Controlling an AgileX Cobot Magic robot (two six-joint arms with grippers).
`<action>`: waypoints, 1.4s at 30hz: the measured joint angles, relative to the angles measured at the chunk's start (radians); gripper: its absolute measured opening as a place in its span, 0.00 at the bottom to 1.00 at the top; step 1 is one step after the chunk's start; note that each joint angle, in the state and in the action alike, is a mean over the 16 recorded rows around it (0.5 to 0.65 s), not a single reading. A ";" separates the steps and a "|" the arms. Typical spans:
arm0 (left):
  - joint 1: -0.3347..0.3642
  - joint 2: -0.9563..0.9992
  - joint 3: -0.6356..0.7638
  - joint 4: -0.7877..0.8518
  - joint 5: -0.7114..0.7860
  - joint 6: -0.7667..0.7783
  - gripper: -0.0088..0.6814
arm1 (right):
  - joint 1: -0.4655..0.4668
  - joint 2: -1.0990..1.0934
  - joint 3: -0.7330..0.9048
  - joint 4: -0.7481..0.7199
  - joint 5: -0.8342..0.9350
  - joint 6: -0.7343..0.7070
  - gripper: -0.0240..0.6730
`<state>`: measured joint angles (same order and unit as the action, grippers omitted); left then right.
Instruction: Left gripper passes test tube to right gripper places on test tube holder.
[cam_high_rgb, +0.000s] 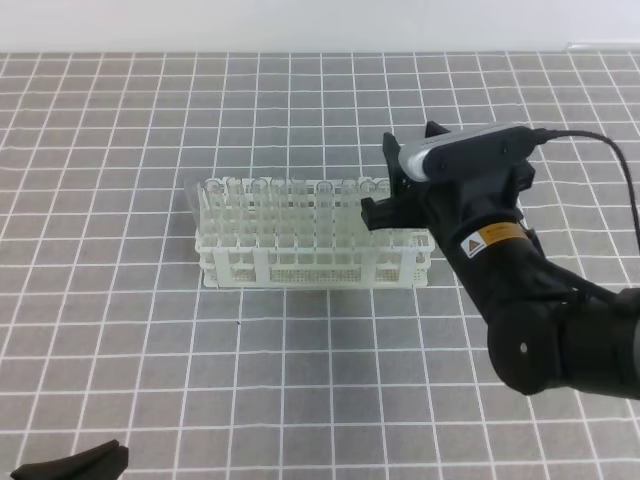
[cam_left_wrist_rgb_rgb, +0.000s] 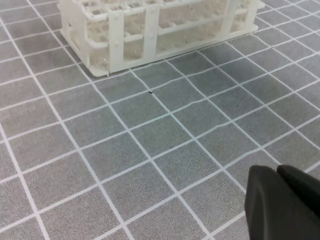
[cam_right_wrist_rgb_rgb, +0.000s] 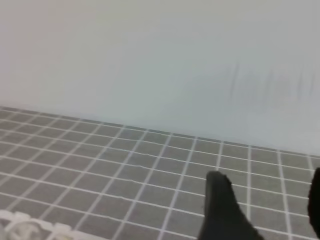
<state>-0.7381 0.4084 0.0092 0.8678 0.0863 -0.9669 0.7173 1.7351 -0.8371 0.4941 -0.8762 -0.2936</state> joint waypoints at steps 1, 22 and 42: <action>0.000 0.000 -0.001 0.000 0.000 0.000 0.01 | 0.000 -0.005 0.000 0.010 0.006 -0.007 0.51; 0.000 -0.001 -0.002 0.000 0.000 0.000 0.01 | 0.000 -0.531 0.006 0.179 0.633 -0.308 0.16; 0.000 0.001 0.003 0.001 0.000 0.000 0.01 | 0.000 -1.319 0.281 0.175 1.303 -0.367 0.02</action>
<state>-0.7378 0.4094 0.0119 0.8684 0.0859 -0.9665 0.7173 0.4164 -0.5563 0.6689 0.4269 -0.6610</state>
